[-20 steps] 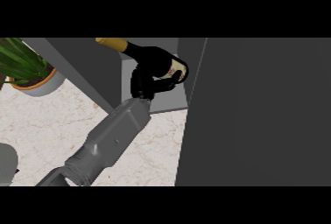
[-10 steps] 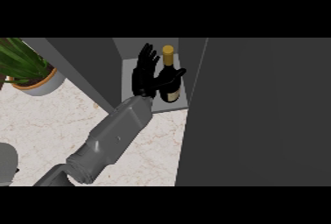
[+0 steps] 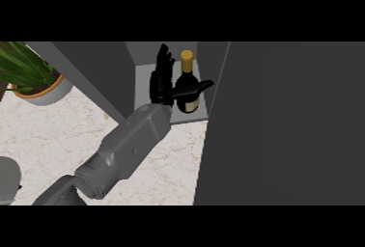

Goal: Pick up the wine, place it into the cabinet and close the cabinet

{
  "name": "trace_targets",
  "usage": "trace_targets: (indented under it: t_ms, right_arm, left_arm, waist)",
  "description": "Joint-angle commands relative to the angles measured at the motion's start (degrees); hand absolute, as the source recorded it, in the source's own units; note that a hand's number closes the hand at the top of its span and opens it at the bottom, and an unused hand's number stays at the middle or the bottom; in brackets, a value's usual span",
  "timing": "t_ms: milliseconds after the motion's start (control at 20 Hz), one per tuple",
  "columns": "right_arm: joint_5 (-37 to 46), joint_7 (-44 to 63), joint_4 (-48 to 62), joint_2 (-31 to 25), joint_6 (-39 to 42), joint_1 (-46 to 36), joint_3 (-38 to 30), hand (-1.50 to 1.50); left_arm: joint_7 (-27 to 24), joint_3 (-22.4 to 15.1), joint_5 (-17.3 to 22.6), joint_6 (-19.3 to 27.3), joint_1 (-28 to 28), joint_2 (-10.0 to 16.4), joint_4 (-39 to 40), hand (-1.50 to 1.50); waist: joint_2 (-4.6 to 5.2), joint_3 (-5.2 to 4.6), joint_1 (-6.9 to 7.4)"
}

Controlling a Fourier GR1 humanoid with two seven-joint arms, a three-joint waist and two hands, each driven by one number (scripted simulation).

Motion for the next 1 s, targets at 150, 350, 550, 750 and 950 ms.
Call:
trace_targets:
  t_ms: [150, 350, 550, 750, 950]
  right_arm:
    - [-1.48, 1.85, 0.8, -1.49, 0.46, -2.05, -1.78, -1.5]
    - [2.03, -0.48, 0.56, 1.34, -2.08, -0.05, 2.61, -1.5]
    - [-1.02, -0.64, 1.05, -0.74, 0.11, 0.4, -2.13, -1.5]
    - [1.03, -0.15, -0.18, 0.34, -0.67, 1.65, 0.72, -1.5]
    - [-1.0, 2.14, 0.61, -1.23, -1.44, -1.24, -3.67, -1.5]
  left_arm:
    - [-0.79, -2.72, 0.88, 2.48, -1.7, 0.0, -2.55, -1.5]
    - [-4.66, -3.8, 1.79, 1.59, 0.94, 0.0, -4.45, -1.5]
    - [-8.3, -5.54, 2.7, 2.29, 3.42, 0.01, -8.35, -1.5]
    - [-7.09, -6.35, 4.04, -1.08, 2.28, 0.0, -6.61, -1.5]
    - [-5.35, -9.02, 5.5, 1.3, 2.87, 0.01, -11.83, -1.5]
  waist:
    - [-0.03, 0.0, 0.15]
    - [-0.4, -0.03, 1.33]
    - [-0.76, 0.04, 2.78]
    - [-0.66, 0.01, 2.79]
    - [-1.17, 0.02, 4.41]
